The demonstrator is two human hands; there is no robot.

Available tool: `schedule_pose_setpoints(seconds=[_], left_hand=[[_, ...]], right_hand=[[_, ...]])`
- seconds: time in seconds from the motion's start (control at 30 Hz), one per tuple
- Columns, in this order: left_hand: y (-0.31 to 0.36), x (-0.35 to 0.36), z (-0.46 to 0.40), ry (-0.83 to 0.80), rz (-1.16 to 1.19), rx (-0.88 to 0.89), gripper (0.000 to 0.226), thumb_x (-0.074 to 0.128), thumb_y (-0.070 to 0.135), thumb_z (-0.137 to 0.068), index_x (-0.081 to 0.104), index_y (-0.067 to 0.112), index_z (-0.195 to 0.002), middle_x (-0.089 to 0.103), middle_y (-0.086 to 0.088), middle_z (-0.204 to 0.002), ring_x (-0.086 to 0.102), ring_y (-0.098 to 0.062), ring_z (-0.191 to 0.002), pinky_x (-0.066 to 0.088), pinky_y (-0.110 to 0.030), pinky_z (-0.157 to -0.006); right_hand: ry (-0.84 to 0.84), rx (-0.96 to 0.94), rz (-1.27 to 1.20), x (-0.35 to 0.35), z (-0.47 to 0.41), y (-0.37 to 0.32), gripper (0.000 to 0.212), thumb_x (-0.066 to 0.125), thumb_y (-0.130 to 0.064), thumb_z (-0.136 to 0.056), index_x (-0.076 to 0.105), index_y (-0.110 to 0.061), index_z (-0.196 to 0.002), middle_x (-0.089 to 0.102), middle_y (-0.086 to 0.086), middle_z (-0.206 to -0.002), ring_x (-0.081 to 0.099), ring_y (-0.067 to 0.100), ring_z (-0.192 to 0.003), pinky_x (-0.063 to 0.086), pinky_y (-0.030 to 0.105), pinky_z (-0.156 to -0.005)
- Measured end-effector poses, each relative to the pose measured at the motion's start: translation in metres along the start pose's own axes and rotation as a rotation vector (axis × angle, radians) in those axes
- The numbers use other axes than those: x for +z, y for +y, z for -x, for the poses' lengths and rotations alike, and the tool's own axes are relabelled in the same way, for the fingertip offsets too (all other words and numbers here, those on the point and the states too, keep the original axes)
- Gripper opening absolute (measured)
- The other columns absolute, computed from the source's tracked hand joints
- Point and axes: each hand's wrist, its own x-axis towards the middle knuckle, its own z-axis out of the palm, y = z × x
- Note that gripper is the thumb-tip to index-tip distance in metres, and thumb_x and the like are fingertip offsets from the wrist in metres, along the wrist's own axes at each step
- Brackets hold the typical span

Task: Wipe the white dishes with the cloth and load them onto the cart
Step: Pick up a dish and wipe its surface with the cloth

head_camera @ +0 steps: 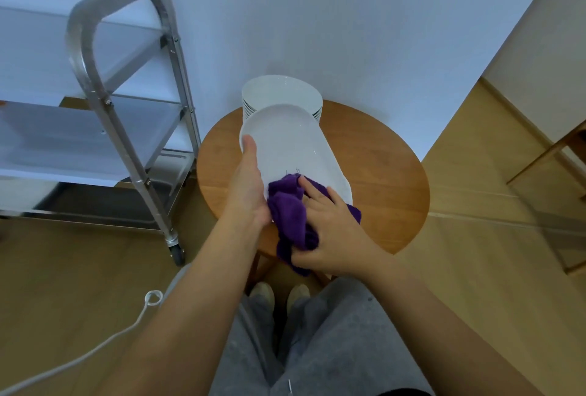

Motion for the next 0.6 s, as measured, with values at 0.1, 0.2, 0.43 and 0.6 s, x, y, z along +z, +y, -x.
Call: schedule_pose_setpoints(seconds=[0.1, 0.2, 0.43, 0.6], left_hand=[[0.009, -0.001, -0.009, 0.026, 0.033, 0.050, 0.044, 0.043, 0.065, -0.085, 0.060, 0.028, -0.103, 0.074, -0.004, -0.097, 0.071, -0.026, -0.085, 0.057, -0.043, -0.073], [0.010, 0.004, -0.011, 0.022, 0.103, 0.069, 0.039, 0.043, 0.059, -0.089, 0.060, 0.028, -0.106, 0.075, -0.002, -0.093, 0.072, -0.023, -0.081, 0.058, -0.039, -0.064], [0.010, -0.002, -0.002, -0.016, -0.049, 0.052, 0.073, 0.064, 0.061, -0.069, 0.049, 0.024, -0.130, 0.061, -0.001, -0.123, 0.058, -0.024, -0.114, 0.045, -0.047, -0.097], [-0.002, -0.015, 0.001, 0.147, -0.300, 0.141, 0.097, 0.069, 0.052, -0.062, 0.026, 0.024, -0.144, 0.042, 0.003, -0.138, 0.044, -0.017, -0.122, 0.037, -0.031, -0.098]], right_hand=[[0.003, 0.036, 0.274, 0.004, 0.014, 0.004, 0.062, 0.080, -0.031, -0.070, 0.053, -0.022, -0.125, 0.050, -0.003, -0.139, 0.029, 0.019, -0.139, 0.021, 0.052, -0.113], [0.341, 0.062, 0.408, 0.012, 0.022, 0.003, 0.046, 0.090, -0.017, -0.055, 0.069, -0.011, -0.095, 0.070, 0.006, -0.106, 0.063, 0.029, -0.107, 0.043, 0.057, -0.095], [0.590, 0.400, -0.420, -0.011, 0.014, -0.001, 0.034, 0.073, -0.002, -0.077, 0.055, -0.030, -0.081, 0.063, -0.016, -0.072, 0.064, 0.003, -0.077, 0.050, 0.012, -0.060], [0.748, 0.392, -1.149, -0.036, 0.014, 0.006, 0.035, 0.073, -0.018, -0.064, 0.059, -0.028, -0.094, 0.069, -0.016, -0.076, 0.067, 0.002, -0.072, 0.052, 0.018, -0.060]])
